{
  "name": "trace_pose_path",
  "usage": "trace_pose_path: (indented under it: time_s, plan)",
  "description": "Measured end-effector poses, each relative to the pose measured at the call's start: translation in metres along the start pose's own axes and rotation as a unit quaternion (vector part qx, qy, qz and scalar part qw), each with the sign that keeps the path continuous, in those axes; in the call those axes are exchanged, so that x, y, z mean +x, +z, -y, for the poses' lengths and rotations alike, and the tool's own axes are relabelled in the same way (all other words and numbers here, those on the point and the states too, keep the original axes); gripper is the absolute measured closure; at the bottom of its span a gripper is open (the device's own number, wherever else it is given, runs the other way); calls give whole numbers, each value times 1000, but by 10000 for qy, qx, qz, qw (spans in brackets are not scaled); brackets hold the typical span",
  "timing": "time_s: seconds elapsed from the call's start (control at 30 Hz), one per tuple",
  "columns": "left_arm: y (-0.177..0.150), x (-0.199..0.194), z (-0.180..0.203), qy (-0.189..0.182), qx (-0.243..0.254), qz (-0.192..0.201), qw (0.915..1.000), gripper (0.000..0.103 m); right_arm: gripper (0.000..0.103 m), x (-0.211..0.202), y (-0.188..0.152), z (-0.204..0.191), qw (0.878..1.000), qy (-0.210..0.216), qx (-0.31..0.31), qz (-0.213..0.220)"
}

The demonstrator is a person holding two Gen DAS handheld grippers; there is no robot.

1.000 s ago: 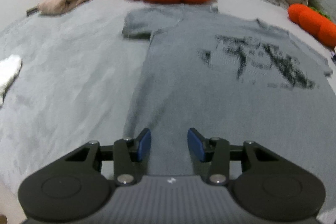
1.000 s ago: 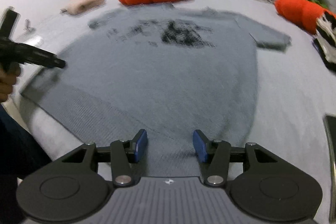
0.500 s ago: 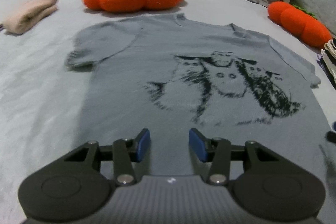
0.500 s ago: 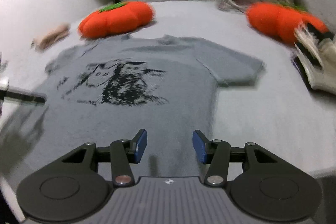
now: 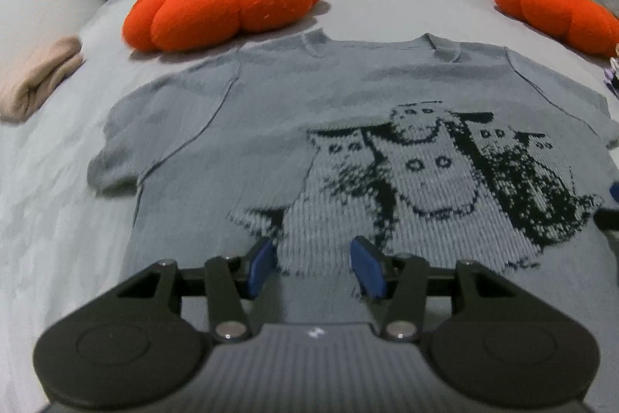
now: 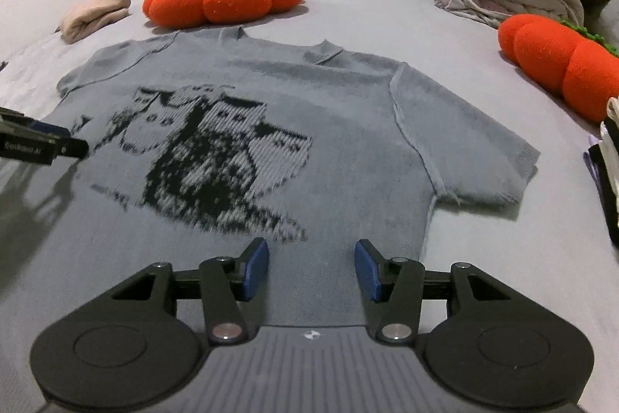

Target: Fold clothes

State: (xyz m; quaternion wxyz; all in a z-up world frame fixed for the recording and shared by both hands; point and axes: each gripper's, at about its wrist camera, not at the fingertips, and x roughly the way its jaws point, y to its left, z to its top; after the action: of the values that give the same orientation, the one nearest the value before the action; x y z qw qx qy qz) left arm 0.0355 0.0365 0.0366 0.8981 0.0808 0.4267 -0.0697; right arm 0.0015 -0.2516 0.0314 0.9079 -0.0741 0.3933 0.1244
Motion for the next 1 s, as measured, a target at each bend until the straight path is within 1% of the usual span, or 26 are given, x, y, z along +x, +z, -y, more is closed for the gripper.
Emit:
trace_pose_path:
  time_s: [0.2,0.37,0.47,0.53,0.67,0.8,0.9,1.0]
  plan:
    - [12,10,1,-5,112,8,9999,53,53,17,11,-7,10000,5,-7,56]
    - [23,22,-5,-42,-81,-44,9999,49,53,25,20,-10,9999,73,-57,88]
    - [25,27,-6,-4,-55,-22,10000,44,53,31,26,-11,9998,103,-141,92]
    - [25,31,-5,20,-95,-3,10000,43,53,35,33,-10,9996,150,-230,64]
    - [25,32,-2,103,-7,59,9999,43,53,54,59,-11,9986,139,-506,-108]
    - [27,33,1,181,31,14,9998,42,53,78,87,-9,9980,147,-572,-225]
    - [30,33,8,309,170,-5,9994,42,53,96,106,-1,9988,146,-384,-253]
    - [32,34,10,336,197,-8,9992,42,53,110,123,12,9995,109,-209,-225]
